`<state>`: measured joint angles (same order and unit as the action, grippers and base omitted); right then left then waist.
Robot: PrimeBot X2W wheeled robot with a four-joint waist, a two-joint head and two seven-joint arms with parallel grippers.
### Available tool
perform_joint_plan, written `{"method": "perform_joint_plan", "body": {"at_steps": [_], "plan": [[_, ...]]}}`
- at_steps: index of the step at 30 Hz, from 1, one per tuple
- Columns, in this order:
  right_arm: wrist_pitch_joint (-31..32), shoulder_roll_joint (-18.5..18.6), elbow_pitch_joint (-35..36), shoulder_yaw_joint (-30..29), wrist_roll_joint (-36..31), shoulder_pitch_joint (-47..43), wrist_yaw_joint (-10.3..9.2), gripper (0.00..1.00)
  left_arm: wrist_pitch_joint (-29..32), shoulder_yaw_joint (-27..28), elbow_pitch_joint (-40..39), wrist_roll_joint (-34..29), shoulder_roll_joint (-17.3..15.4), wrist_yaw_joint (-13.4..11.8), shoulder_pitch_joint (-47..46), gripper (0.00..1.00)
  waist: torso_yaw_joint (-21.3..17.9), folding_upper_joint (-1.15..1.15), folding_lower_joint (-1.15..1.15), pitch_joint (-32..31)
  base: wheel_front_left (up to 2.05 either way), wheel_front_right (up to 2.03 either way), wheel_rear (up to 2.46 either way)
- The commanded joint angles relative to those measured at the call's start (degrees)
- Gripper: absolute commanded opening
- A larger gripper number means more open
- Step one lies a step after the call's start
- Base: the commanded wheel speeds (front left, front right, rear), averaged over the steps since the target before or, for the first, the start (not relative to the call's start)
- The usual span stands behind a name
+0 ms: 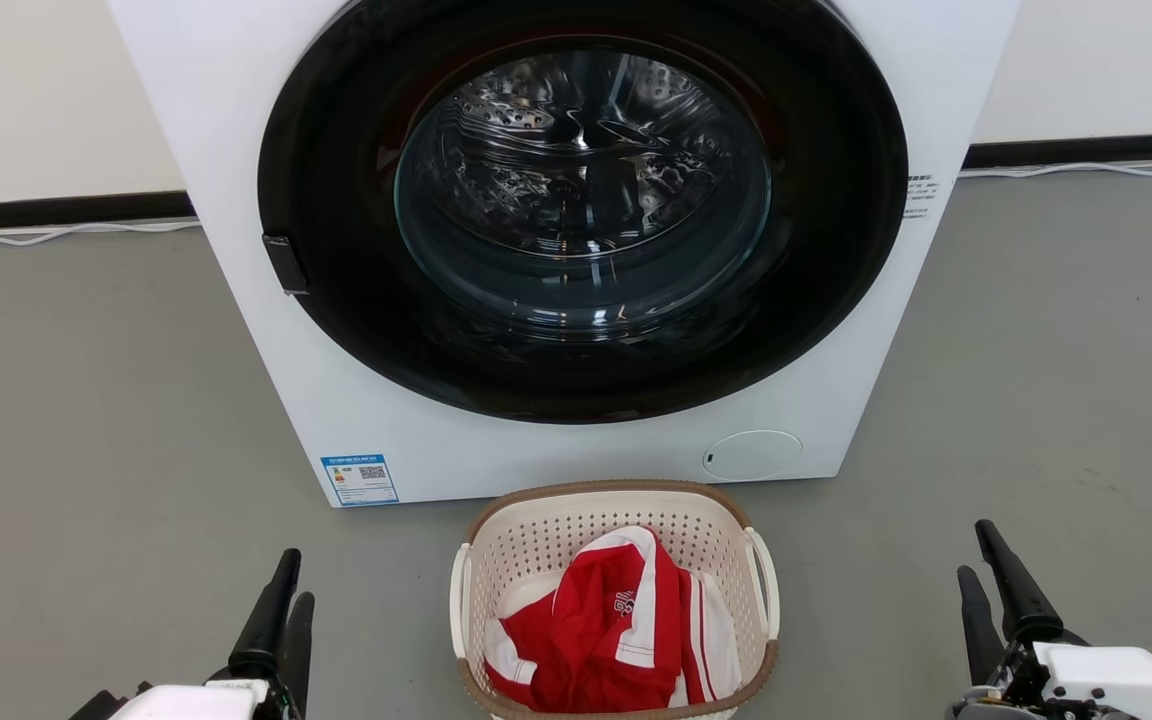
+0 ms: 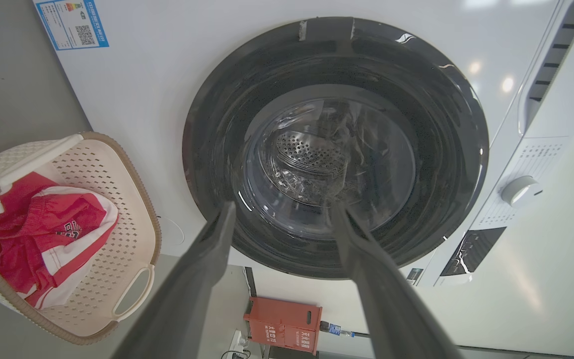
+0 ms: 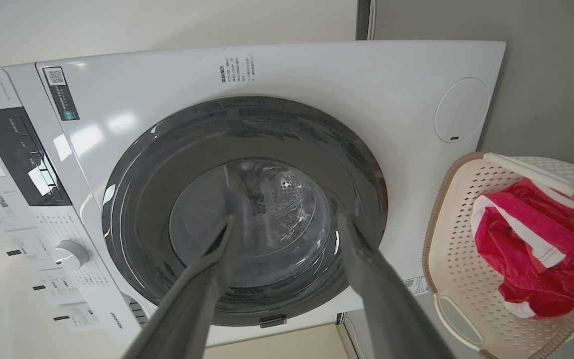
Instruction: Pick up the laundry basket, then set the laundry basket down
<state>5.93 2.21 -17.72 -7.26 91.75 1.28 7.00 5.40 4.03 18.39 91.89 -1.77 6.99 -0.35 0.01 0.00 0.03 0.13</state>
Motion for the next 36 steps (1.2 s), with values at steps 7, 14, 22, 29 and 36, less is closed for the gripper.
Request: {"method": "perform_joint_plan", "body": {"at_steps": [7, 14, 22, 29, 36], "plan": [[-1.66, 0.63, 2.15, 0.65, -0.96, 1.19, 0.09, 1.00, -1.55, -1.03, -1.75, -0.55, -0.35, 0.10, -1.71, 1.00, -0.03, 0.00, -0.02, 0.06, 0.00, 0.00, 0.00], [-3.08, 1.50, 2.30, 1.76, -2.68, 1.00, 0.11, 1.00, -2.73, -1.87, -1.29, -2.07, -0.40, 0.13, -1.72, 1.00, -0.04, 0.00, -0.03, 0.03, 0.00, 0.00, 0.00], [-4.60, 2.45, 1.76, 2.45, -8.64, 1.10, 0.14, 1.00, -4.08, -2.59, -0.50, -5.25, -0.45, 0.15, -1.85, 1.00, -0.09, 0.00, -0.03, -0.03, 0.00, 0.00, 0.00], [-5.61, 2.31, 1.88, 2.27, -13.50, 0.98, 0.16, 1.00, -5.09, -3.00, 0.02, -8.25, -0.49, 0.10, -1.90, 1.00, -0.11, 0.00, -0.03, 0.00, 0.00, 0.00, 0.00], [-6.79, 2.36, 1.92, 2.03, -19.69, 0.95, 0.19, 1.00, -6.26, -3.62, 0.35, -12.08, -0.54, -0.38, -1.91, 1.00, -0.12, 0.00, -0.03, 0.04, 0.00, 0.00, 0.00]]}}
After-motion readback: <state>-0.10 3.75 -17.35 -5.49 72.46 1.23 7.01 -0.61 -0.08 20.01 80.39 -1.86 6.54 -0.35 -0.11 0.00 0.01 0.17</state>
